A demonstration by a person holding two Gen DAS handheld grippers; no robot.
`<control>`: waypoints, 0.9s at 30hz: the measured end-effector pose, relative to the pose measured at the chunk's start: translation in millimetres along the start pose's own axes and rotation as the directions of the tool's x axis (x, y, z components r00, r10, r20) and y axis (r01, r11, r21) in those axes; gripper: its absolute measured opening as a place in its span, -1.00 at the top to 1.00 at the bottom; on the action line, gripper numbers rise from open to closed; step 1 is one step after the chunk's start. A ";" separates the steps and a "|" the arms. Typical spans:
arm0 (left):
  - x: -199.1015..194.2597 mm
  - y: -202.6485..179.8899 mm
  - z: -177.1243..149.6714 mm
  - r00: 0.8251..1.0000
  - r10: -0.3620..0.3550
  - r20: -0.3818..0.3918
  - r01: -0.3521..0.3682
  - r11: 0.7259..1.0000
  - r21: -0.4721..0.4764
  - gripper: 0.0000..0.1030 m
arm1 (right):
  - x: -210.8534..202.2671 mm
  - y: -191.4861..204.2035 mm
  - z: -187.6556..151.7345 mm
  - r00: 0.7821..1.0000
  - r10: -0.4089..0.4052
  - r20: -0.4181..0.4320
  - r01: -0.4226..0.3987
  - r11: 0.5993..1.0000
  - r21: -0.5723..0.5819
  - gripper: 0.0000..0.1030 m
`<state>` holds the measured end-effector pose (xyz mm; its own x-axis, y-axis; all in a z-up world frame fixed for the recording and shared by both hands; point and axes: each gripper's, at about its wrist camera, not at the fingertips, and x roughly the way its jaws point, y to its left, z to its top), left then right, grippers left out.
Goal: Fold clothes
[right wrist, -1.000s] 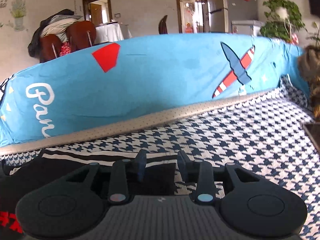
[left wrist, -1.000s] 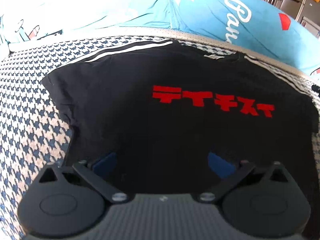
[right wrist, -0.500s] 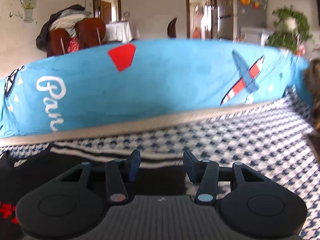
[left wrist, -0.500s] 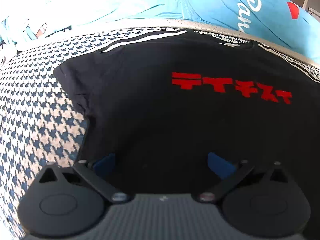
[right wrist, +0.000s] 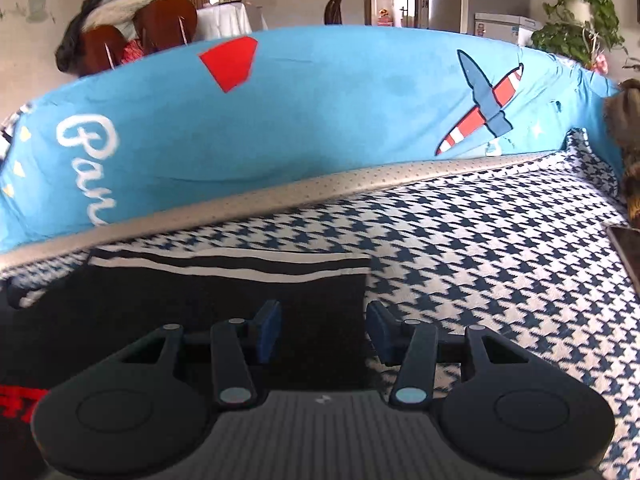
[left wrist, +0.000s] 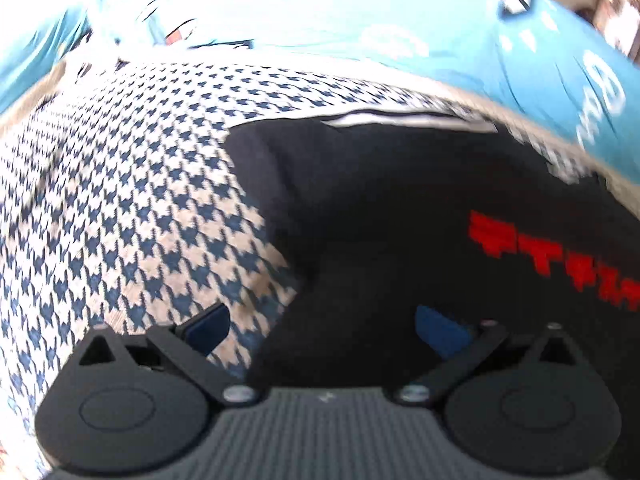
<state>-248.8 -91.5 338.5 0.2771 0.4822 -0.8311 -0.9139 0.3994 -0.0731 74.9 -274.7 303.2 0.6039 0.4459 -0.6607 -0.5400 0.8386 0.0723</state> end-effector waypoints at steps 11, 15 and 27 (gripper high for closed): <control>7.3 52.3 46.5 0.999 -0.016 0.050 0.023 0.988 -0.151 -1.00 | -50.2 55.7 -30.2 0.970 0.236 -0.061 -0.234 0.972 0.025 -0.30; 16.4 66.2 56.8 0.999 -0.014 0.052 0.024 0.982 -0.187 -1.00 | -68.0 78.3 -42.9 0.945 0.315 -0.084 -0.314 0.949 0.030 -0.35; 52.5 98.3 97.2 0.994 -0.096 0.044 0.104 0.956 -0.273 -1.00 | -75.8 142.0 -81.7 0.894 0.395 -0.210 -0.422 0.901 -0.103 -0.44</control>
<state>-295.3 48.9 341.3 0.3764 0.4753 -0.7952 -0.9260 0.2191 -0.3074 -95.5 -215.0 302.4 0.2039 0.6642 -0.7192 -0.8015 0.5351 0.2669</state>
